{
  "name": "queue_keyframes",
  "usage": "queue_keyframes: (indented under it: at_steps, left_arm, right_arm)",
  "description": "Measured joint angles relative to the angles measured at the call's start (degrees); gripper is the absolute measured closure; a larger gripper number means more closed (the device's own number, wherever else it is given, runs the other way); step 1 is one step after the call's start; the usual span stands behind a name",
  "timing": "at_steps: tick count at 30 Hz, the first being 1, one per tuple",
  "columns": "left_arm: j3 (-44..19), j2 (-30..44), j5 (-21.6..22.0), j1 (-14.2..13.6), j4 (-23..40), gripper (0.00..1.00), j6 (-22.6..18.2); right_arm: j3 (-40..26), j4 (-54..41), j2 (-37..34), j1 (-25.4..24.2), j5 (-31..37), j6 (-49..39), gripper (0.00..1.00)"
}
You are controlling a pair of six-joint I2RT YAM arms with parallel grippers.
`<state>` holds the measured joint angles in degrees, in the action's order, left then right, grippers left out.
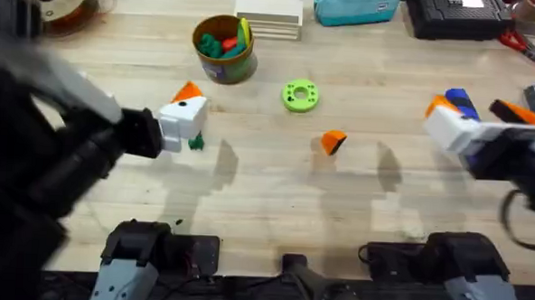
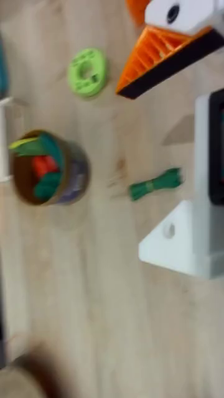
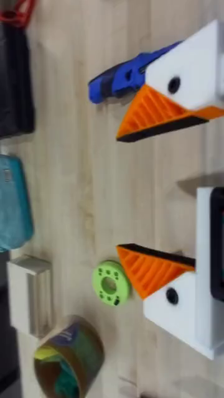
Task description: Pick up the gripper from the table and insert it into the empty holder that is missing its gripper. Then pick up a screw, insert it into the mounting hole, and use the screwdriver to tighten it. Finally, clean up the table by picking up the vegetable and placing it into the bucket.
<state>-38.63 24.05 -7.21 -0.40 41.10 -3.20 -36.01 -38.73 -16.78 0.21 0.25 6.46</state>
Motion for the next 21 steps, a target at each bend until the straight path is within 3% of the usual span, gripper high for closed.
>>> queue_keyframes:
  at_steps: [2,3,7,12,17,18,21]
  left_arm:
    - [-6.45,6.16,-1.42,0.00,7.96,0.014,-0.07]
    - [-14.93,14.45,-2.73,0.00,15.61,0.014,-0.07]
    - [-21.05,21.23,-3.62,0.00,16.55,0.014,-0.07]
    - [-21.58,25.13,-5.28,0.00,16.78,0.040,0.00]
    - [-21.58,26.32,-6.98,0.00,16.51,0.798,-0.70]
    - [-21.58,26.29,-7.23,0.00,16.32,0.908,-0.97]
    - [-21.58,26.25,-9.27,0.00,14.66,0.463,-1.33]
  right_arm:
    - [-6.56,-6.44,-4.48,0.00,-0.13,0.21,0.052]
    - [-14.35,-12.79,-10.27,0.00,-0.15,0.45,0.052]
    - [-18.49,-13.52,-13.86,0.00,-0.15,0.65,0.051]
    - [-18.59,-14.05,-13.98,0.00,-0.15,0.81,0.051]
    - [-18.59,-14.07,-13.98,0.00,-0.15,0.82,0.051]
    - [-18.59,-14.05,-13.98,0.00,-0.15,0.82,0.051]
    - [-18.59,-14.07,-13.98,0.00,-0.15,0.82,0.052]
